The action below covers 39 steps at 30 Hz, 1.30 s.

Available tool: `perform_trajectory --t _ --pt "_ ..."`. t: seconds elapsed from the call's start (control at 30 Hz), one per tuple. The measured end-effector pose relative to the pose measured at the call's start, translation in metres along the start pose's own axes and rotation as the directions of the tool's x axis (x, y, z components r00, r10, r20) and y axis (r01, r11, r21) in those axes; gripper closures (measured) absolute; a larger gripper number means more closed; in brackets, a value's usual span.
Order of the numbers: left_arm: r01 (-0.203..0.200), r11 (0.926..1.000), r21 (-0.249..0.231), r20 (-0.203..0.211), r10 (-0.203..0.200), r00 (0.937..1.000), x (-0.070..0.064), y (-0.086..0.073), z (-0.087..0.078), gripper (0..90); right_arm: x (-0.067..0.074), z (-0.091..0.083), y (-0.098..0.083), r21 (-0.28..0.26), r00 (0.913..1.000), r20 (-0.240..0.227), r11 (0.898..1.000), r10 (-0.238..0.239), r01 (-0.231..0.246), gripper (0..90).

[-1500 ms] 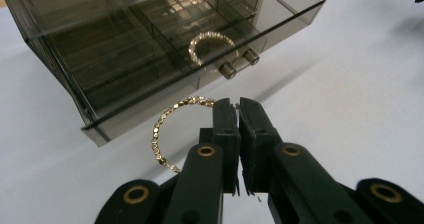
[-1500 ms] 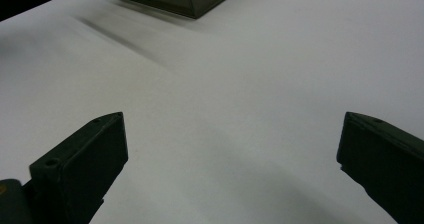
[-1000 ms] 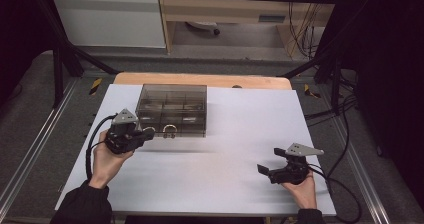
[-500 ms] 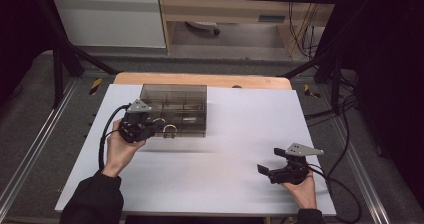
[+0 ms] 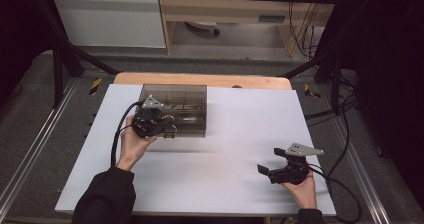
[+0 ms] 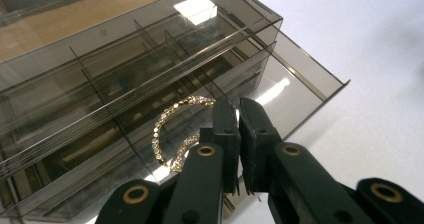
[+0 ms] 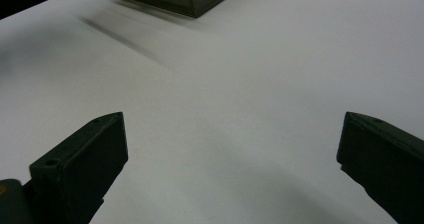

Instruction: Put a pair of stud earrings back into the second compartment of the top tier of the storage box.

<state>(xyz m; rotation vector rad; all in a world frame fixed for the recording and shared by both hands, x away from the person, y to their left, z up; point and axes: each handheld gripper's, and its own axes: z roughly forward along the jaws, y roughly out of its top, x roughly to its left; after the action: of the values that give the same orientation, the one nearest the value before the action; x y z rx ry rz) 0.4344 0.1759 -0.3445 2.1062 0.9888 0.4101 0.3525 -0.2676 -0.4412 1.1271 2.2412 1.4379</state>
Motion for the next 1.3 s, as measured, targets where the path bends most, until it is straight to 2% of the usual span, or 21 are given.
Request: perform_trajectory --t 0.3,0.47,0.63,0.77,0.83,0.93,0.97,1.0,1.1,1.23,1.3 --pt "0.026 0.9995 0.019 0.004 -0.026 0.9997 0.002 -0.008 0.017 85.7 0.0 0.0 0.0 0.0 1.0 0.0 1.0 0.0 0.0 0.5" --pt "0.027 0.9989 0.039 0.007 -0.027 0.9996 0.003 -0.01 0.022 85.4 0.0 0.0 0.0 0.001 1.0 -0.001 1.0 0.0 0.0 0.5" --pt "0.039 0.9987 0.034 0.013 -0.039 0.9992 0.004 -0.012 0.023 84.5 0.0 0.0 0.0 -0.001 1.0 -0.002 1.0 0.002 -0.002 0.5" --pt "0.039 0.9991 0.017 0.009 -0.039 0.9992 0.005 -0.012 0.02 77.3 0.0 0.0 0.0 0.001 1.0 0.0 1.0 0.0 0.0 0.5" --pt "0.042 0.9991 -0.011 0.01 -0.041 0.9991 0.005 -0.012 0.012 73.9 0.0 0.0 0.0 -0.001 1.0 -0.001 1.0 0.003 -0.003 0.5" --pt "0.043 0.9987 -0.027 0.015 -0.042 0.999 0.006 -0.012 0.006 70.2 0.0 0.0 0.0 -0.002 1.0 -0.001 1.0 0.004 -0.004 0.5" --pt "0.037 0.9986 -0.039 0.013 -0.036 0.9993 0.006 -0.014 -0.001 65.4 0.0 0.0 0.0 -0.003 1.0 -0.001 1.0 0.004 -0.004 0.5" --pt "0.037 0.9986 -0.039 0.013 -0.036 0.9993 0.006 -0.014 -0.001 63.7 0.0 0.0 0.0 -0.003 1.0 -0.001 1.0 0.004 -0.004 0.5" --pt "0.032 0.9981 -0.053 0.017 -0.031 0.9994 0.009 -0.019 -0.012 59.4 0.0 0.0 0.0 -0.003 1.0 -0.001 1.0 0.005 -0.005 0.5" --pt "0.027 0.9974 -0.067 0.011 -0.026 0.9996 0.012 -0.028 -0.023 46.2 0.0 0.0 0.0 -0.002 1.0 -0.001 1.0 0.005 -0.005 0.5" --pt "0.028 0.9969 -0.073 0.014 -0.027 0.9995 0.014 -0.032 -0.028 43.2 0.0 0.0 0.0 -0.002 1.0 0.0 1.0 0.005 -0.005 0.5"
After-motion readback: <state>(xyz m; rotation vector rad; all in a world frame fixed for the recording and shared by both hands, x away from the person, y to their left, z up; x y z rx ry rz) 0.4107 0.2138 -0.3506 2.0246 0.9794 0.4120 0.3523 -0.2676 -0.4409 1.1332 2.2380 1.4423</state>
